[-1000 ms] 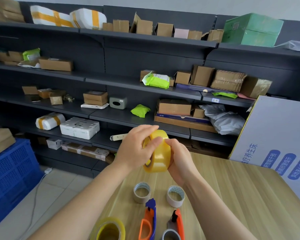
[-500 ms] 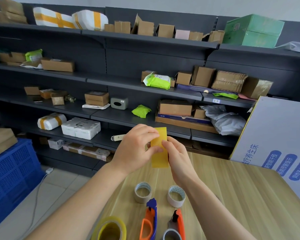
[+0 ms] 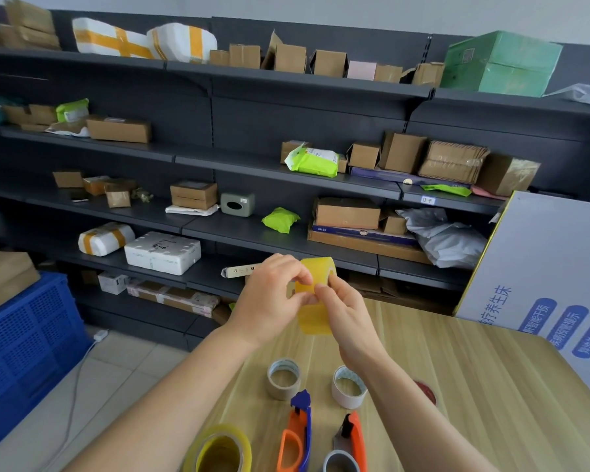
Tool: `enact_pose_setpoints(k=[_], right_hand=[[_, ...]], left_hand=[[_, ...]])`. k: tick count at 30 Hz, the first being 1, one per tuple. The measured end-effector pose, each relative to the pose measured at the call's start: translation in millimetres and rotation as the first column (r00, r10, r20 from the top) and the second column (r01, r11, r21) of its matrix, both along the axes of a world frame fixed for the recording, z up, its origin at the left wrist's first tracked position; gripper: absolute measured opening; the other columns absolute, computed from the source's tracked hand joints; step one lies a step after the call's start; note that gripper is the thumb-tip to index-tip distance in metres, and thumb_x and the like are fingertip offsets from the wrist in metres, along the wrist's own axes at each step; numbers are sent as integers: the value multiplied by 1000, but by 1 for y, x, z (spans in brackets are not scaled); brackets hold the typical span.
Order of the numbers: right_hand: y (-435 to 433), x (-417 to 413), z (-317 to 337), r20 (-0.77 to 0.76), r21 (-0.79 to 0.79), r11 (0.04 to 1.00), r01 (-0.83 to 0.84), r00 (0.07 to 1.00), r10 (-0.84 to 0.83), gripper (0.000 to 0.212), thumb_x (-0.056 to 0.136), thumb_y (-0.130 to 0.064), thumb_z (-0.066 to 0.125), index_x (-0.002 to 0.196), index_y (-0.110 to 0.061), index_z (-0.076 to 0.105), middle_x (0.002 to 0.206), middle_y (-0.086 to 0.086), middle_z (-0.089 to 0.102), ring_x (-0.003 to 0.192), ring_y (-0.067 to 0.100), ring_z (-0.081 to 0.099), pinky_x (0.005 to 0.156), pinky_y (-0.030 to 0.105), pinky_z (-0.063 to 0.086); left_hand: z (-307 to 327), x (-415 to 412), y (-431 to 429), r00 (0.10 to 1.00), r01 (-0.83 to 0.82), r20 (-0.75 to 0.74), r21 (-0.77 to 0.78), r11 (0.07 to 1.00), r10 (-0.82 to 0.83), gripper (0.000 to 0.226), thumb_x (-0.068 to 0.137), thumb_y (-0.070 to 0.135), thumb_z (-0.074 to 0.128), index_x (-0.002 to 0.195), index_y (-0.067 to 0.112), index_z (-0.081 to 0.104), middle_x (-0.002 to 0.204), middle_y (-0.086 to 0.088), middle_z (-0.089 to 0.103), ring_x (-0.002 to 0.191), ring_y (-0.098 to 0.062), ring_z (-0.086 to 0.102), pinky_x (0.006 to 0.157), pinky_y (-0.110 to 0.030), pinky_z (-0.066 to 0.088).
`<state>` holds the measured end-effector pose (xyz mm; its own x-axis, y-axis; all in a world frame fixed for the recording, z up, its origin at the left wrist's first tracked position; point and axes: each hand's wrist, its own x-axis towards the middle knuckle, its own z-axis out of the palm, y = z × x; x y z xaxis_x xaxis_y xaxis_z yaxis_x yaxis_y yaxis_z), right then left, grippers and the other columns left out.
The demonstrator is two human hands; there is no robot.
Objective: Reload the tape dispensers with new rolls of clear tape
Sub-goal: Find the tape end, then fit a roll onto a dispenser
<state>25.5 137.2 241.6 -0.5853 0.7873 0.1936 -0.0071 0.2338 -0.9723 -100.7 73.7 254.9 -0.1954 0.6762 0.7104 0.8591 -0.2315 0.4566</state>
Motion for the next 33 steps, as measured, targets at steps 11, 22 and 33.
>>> enact_pose_setpoints(k=[11,22,33], right_hand=[[4,-2,-2,-3,18,1000,5,1000,-5,22,100,-19,46,98,1,57,82,9,56,75,14,51,68,26,43],[4,-5,-6,4,38,999,-29,1000,29,18,102,-23,47,100,-11,61,87,9,61,78,13,55,73,29,48],[7,-10,-7,40,52,998,-28,999,26,27,101,-25,48,99,2,54,82,7,49,75,17,45,68,30,40]], left_hand=[[-5,1,0,993,-114,-15,1,994,114,38,74,25,80,106,8,72,96,-1,62,94,-15,54,81,-31,50],[8,-3,9,943,-98,308,-111,989,128,4,81,13,73,84,15,75,86,2,64,76,-5,57,68,-12,45],[-2,-2,21,969,-226,62,-175,958,240,18,94,13,53,76,15,50,89,-1,52,88,-16,48,76,-30,42]])
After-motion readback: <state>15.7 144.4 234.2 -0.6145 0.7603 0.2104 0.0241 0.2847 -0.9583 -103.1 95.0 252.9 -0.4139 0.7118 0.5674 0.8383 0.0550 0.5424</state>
